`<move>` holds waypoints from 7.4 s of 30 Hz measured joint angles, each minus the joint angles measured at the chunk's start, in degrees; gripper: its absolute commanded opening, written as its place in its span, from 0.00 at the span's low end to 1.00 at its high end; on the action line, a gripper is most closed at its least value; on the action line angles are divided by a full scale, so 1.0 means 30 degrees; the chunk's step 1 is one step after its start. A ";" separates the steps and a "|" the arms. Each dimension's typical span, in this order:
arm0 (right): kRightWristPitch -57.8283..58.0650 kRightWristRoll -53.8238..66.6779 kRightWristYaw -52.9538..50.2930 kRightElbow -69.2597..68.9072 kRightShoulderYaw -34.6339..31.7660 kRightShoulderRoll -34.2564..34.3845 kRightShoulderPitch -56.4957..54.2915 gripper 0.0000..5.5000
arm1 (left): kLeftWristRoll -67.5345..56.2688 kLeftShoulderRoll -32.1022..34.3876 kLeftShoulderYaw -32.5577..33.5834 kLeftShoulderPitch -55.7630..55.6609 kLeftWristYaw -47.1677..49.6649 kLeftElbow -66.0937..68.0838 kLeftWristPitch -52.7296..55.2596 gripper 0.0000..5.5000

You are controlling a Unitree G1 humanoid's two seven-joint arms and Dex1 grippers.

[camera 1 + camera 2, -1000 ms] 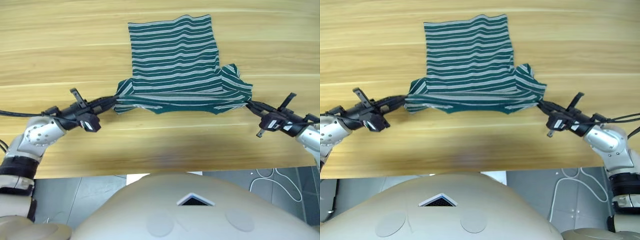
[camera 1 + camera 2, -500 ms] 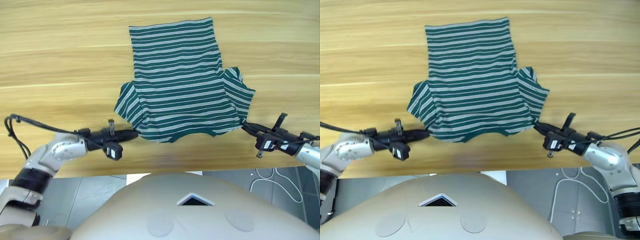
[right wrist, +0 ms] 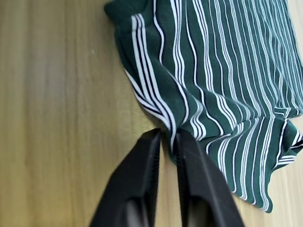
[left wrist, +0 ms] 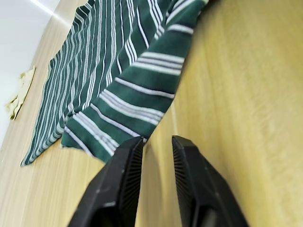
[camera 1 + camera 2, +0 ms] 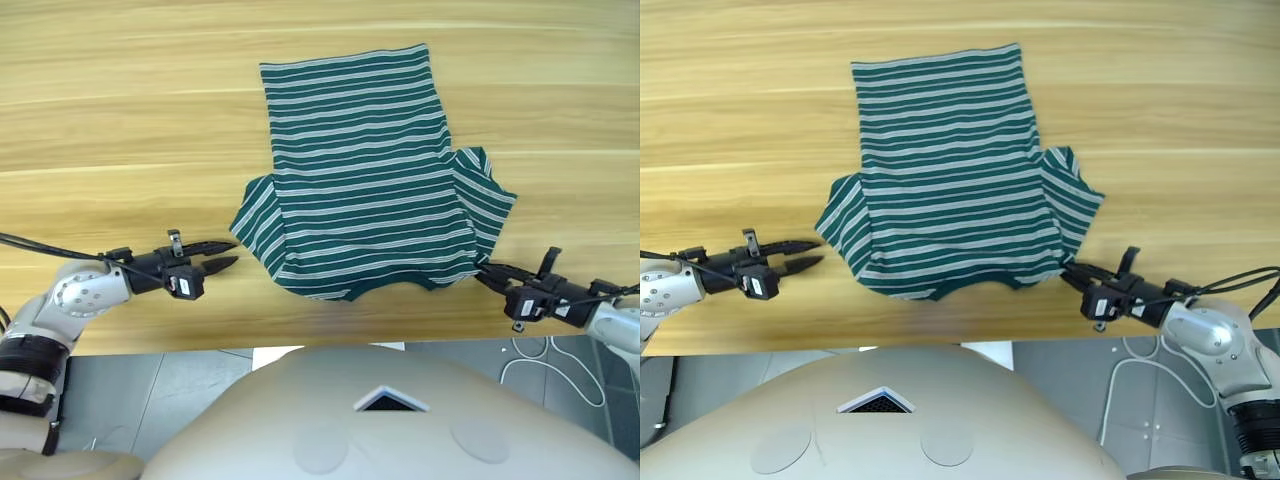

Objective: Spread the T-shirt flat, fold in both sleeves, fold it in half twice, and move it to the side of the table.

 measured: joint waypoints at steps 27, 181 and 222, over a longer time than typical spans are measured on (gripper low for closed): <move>0.2238 -0.1502 -0.2201 0.3333 -0.1718 0.0889 -0.4369 0.78 | 0.3092 -0.4175 0.2482 -0.4091 0.3114 0.2860 0.1077 0.98; 0.3487 -0.2090 -0.4227 0.2502 0.1323 0.3626 -0.6597 0.78 | 0.5992 -0.5027 0.0067 -0.4358 0.5132 -0.1415 0.1536 0.00; 0.3483 -0.2115 -0.4188 0.2133 0.1332 0.3790 -0.6580 0.78 | 0.7521 -0.5976 -0.2739 -0.6590 0.4480 0.0137 0.2486 0.25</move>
